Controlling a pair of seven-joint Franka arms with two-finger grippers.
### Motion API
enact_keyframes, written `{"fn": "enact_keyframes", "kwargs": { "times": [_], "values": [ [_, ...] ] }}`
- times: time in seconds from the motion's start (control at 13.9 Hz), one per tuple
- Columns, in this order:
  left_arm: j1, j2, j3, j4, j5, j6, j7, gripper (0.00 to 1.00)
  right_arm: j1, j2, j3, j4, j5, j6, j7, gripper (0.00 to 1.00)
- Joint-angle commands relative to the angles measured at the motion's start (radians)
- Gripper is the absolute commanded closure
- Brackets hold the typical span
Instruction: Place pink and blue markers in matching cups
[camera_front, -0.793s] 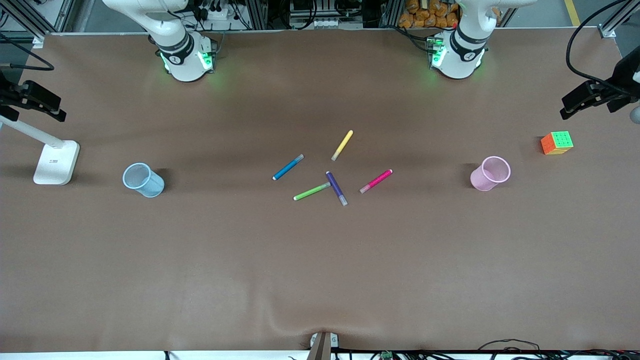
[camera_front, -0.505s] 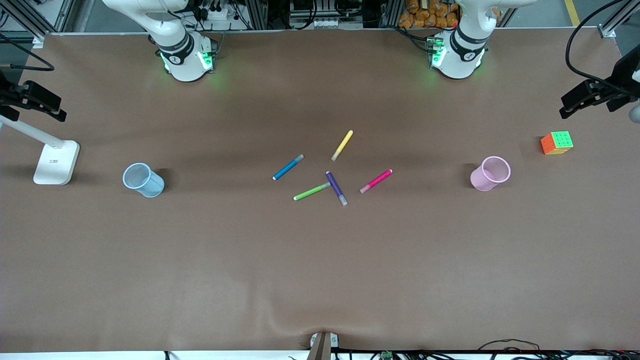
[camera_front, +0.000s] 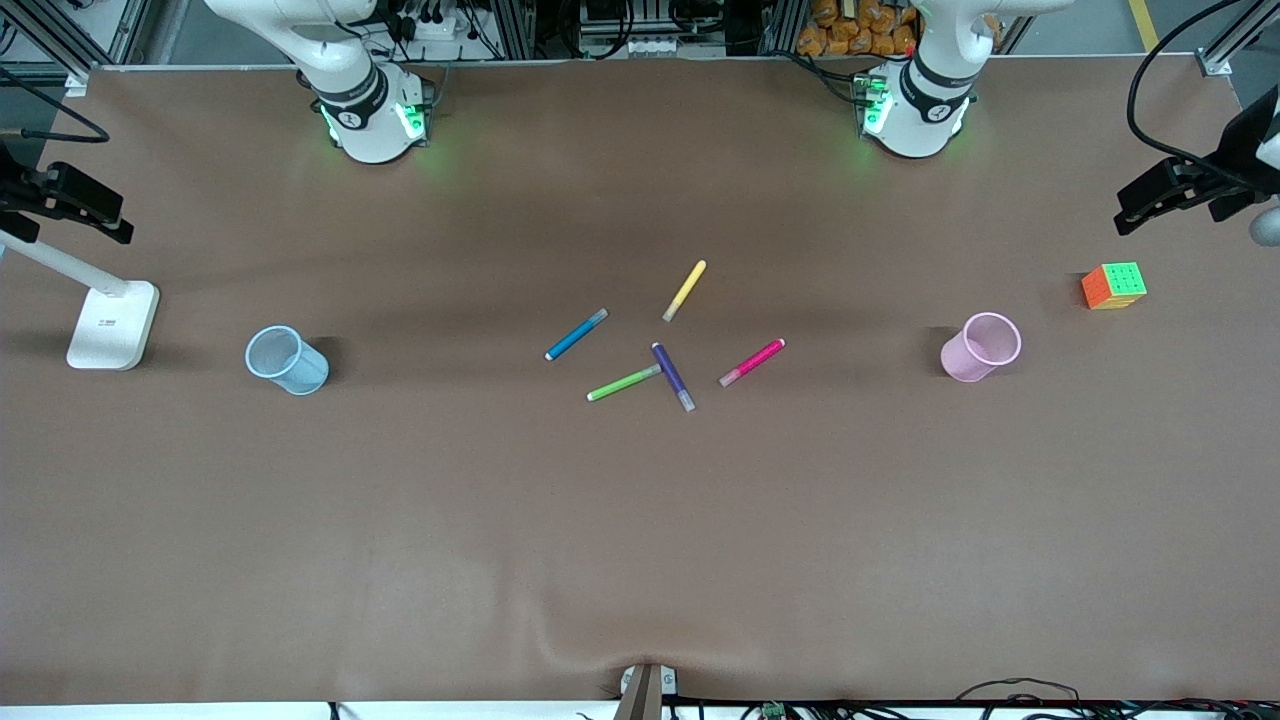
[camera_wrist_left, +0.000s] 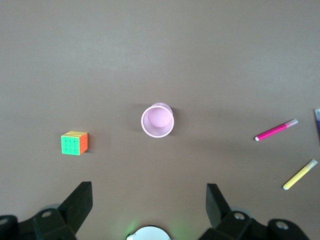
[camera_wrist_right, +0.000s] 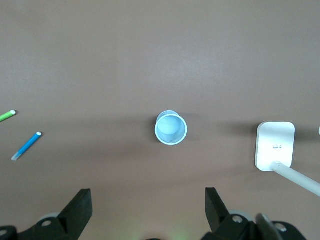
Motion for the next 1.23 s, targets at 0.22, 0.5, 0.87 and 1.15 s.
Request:
{"fn": "enact_keyframes", "kwargs": {
  "times": [0.22,0.5,0.87,1.15],
  "values": [
    [-0.005,0.011,-0.018,0.031,-0.012,-0.048,-0.004,0.00,-0.004,0.004,0.003,0.009,-0.004,-0.008,-0.005,0.00],
    [-0.006,0.009,-0.020,0.029,-0.014,-0.049,-0.004,0.00,-0.004,0.004,0.003,0.009,-0.004,-0.008,-0.005,0.00],
    [-0.002,-0.001,-0.038,0.028,-0.011,-0.049,-0.004,0.00,-0.006,0.002,0.003,0.009,-0.004,-0.008,-0.005,0.00],
    [-0.005,0.000,-0.040,0.012,-0.012,-0.049,-0.004,0.00,-0.006,0.002,0.003,0.009,-0.004,-0.008,-0.005,0.00]
  ]
}}
